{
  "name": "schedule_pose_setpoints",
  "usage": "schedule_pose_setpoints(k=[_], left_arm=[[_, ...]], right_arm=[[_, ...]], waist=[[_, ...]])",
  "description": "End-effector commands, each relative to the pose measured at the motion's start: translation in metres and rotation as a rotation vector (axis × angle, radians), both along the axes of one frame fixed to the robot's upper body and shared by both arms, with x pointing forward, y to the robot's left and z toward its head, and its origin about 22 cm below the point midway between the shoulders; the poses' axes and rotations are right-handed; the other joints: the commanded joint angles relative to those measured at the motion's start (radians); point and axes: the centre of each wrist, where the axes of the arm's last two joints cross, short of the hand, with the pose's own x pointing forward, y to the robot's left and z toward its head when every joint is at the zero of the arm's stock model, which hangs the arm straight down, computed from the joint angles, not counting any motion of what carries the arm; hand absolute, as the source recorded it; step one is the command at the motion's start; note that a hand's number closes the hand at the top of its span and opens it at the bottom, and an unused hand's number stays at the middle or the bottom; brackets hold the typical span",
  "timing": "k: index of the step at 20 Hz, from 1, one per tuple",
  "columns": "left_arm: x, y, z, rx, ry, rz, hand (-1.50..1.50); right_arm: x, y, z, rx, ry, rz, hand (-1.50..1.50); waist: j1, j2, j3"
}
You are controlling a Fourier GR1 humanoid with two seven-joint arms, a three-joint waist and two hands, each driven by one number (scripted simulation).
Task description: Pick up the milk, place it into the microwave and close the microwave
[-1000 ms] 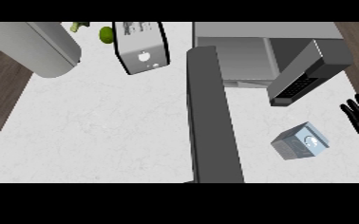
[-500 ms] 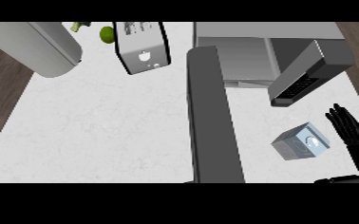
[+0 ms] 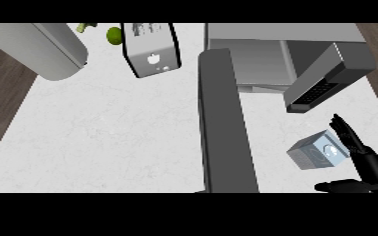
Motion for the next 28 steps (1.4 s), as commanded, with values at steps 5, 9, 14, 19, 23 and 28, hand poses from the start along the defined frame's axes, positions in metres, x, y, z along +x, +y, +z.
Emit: schedule_pose_setpoints(k=[5, 9, 14, 19, 23, 28], left_arm=[[-0.017, -0.003, 0.020, -0.028, -0.068, -0.038, -1.50], [-0.005, -0.002, 0.017, -0.036, -0.082, -0.045, -1.50], [-0.017, -0.003, 0.011, -0.050, -0.072, -0.056, -1.50], [-0.009, -0.003, 0.009, -0.062, -0.063, -0.059, -1.50], [-0.016, 0.004, 0.012, -0.058, -0.086, -0.047, -1.50], [-0.010, 0.000, 0.003, -0.072, -0.077, -0.062, -1.50]], right_arm=[[0.005, -0.001, -0.026, 0.068, -0.031, 0.085, -1.50], [0.010, 0.009, -0.034, 0.149, -0.039, 0.089, -1.50], [0.008, 0.022, -0.049, 0.207, -0.025, 0.071, 1.50], [0.023, 0.040, -0.051, 0.205, -0.022, 0.185, 1.50], [0.037, 0.038, -0.042, 0.184, -0.069, 0.181, 1.50], [0.046, 0.092, -0.062, 0.226, -0.097, 0.046, 1.50]], waist=[[0.004, 0.001, 0.001], [-0.006, 0.002, 0.001], [0.005, 0.002, 0.001], [0.006, 0.007, 0.003], [0.007, 0.003, 0.002], [0.010, 0.008, 0.003]])
